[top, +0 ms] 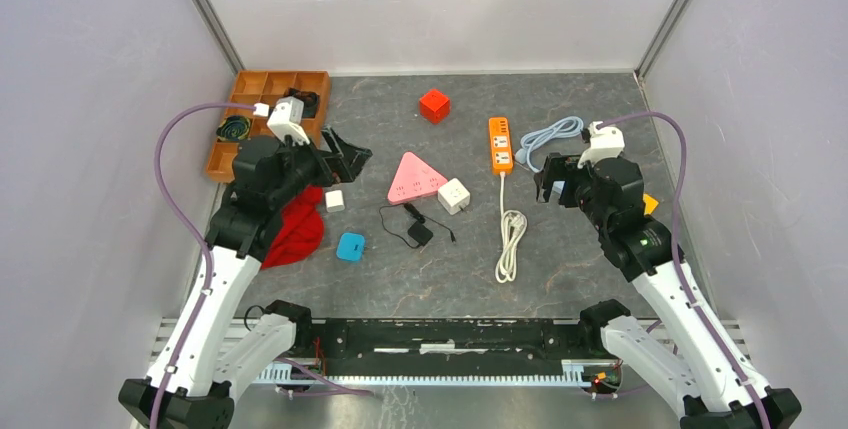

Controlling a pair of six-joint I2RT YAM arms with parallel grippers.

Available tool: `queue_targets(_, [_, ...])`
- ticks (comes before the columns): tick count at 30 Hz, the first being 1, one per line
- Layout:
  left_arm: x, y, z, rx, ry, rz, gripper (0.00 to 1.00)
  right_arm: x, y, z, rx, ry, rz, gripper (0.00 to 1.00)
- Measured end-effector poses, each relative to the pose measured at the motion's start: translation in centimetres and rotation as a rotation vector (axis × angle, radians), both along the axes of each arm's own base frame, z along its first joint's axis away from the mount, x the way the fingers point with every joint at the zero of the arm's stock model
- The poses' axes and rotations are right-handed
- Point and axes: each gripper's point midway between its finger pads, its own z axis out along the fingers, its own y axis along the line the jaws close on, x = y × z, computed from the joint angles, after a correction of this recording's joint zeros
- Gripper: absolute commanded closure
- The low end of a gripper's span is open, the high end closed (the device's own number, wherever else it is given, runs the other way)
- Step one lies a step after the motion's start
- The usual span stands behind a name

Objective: Insert the plug
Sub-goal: Pick up the plug from the center of the board.

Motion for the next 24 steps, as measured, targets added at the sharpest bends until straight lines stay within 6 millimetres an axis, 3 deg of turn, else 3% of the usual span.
queue_targets(10, [0.1,0.8,-4.3,0.063,0.066,0.029,0.00,-0.1,-0.5,-1.6,-0.018,0.065,-0.037,0.03])
queue_targets(14, [0.4,1.5,-5.8,0.104,0.077,0.060,0.00,-0.1,-0.4,-2.6,-0.021,0.098,-0.038,0.17])
queue_targets(19, [0.7,2.0,-7.9,0.121,0.098,0.088,0.00,-0.2,0.5,-5.9,-0.021,0.190,0.000,0.25])
queue_targets(24, [0.9,2.2,-9.2,0.134,0.125,0.097,0.00,-1.3,4.2,-10.4,0.026,0.279,0.197,0.22])
